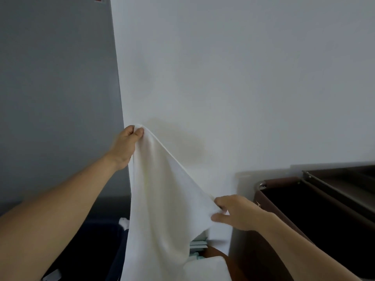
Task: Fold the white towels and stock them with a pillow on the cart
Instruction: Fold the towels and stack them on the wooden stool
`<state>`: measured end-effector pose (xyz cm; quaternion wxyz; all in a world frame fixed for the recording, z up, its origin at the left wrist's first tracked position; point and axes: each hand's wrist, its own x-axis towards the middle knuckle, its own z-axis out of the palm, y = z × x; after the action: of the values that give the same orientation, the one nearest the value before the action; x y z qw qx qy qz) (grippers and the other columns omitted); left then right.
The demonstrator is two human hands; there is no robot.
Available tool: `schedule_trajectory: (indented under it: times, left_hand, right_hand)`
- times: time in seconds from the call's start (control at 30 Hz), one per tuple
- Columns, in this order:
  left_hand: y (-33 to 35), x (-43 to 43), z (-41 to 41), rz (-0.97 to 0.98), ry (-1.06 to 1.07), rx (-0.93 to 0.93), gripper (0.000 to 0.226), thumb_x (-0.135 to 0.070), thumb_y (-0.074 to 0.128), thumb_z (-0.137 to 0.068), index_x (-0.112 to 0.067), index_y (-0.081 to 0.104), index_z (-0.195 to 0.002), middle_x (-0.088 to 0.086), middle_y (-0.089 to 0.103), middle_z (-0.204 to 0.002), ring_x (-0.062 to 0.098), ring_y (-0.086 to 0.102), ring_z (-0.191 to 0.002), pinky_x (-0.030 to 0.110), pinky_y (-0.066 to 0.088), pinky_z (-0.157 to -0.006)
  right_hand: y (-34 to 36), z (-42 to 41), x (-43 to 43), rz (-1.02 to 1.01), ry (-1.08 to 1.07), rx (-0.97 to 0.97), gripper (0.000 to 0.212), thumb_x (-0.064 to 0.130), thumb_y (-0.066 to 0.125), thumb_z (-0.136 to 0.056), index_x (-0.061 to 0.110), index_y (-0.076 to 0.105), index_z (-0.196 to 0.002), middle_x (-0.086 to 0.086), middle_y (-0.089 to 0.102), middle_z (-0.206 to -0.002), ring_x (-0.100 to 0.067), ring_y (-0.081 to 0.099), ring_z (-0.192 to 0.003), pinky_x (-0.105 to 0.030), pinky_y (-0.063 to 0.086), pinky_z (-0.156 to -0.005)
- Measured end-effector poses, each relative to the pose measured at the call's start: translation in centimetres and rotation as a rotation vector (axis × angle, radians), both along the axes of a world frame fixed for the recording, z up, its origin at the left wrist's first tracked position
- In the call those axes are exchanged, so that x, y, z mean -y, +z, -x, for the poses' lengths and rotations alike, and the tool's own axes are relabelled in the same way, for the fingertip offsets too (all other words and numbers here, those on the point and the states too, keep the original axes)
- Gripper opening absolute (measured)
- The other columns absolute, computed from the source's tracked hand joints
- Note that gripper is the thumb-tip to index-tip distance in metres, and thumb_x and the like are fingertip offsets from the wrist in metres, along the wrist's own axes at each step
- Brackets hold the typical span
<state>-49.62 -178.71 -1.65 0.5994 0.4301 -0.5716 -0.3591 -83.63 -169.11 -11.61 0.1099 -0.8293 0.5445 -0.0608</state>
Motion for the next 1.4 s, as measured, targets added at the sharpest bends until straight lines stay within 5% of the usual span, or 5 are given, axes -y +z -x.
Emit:
schedule_trajectory:
  times: [0.4,0.57,0.7,1.03,1.4]
  left_hand:
    - [10.0,-1.5,-2.5,0.189,0.081,-0.113,0.015,-0.026,0.053,-0.101,-0.015,0.063,-0.104,0.001,0.069,-0.091,0.012,0.064,-0.077,0.033,0.055,-0.077]
    - [7.8,-2.0,-3.9,0.022,0.039,0.131,0.017,-0.025,0.052,-0.102,-0.012,0.064,-0.103,0.000,0.068,-0.093,0.012,0.064,-0.077,0.025,0.054,-0.069]
    - [8.6,-2.2,-4.7,0.092,0.325,-0.262,0.027,-0.019,0.044,-0.104,-0.016,0.055,-0.079,0.002,0.058,-0.068,0.006,0.061,-0.050,0.026,0.050,-0.058]
    - [2.9,-5.8,6.4,0.024,-0.222,0.066,0.067,-0.070,0.048,-0.076,-0.025,0.058,-0.124,-0.001,0.068,-0.119,0.016,0.063,-0.112,0.037,0.048,-0.093]
    - [1.8,-6.5,10.1,0.081,-0.161,0.638,0.027,-0.033,0.062,-0.094,-0.015,0.058,-0.114,0.005,0.068,-0.102,0.026,0.066,-0.092,0.041,0.057,-0.084]
  right_hand:
    - [18.8,0.3,3.5,0.552,-0.173,1.534,0.021,0.004,0.074,-0.085,0.018,0.060,-0.079,0.000,0.056,-0.072,-0.008,0.054,-0.058,-0.024,0.047,-0.055]
    - [18.3,0.9,4.3,0.384,-0.217,1.582,0.019,0.001,0.072,-0.085,0.015,0.061,-0.079,-0.003,0.060,-0.072,-0.014,0.058,-0.056,-0.026,0.048,-0.051]
    - [18.7,1.5,3.8,0.450,-0.316,1.675,0.018,0.007,0.070,-0.089,0.021,0.061,-0.082,0.001,0.063,-0.077,-0.010,0.061,-0.059,-0.029,0.051,-0.058]
    - [18.0,-6.4,2.2,0.016,0.136,1.258,0.019,-0.003,0.062,-0.092,0.016,0.060,-0.088,-0.002,0.060,-0.079,-0.014,0.060,-0.068,-0.026,0.051,-0.068]
    - [14.2,-6.1,3.0,0.146,-0.041,1.001,0.015,0.011,0.072,-0.088,0.024,0.065,-0.087,-0.001,0.064,-0.090,-0.017,0.059,-0.079,-0.039,0.051,-0.073]
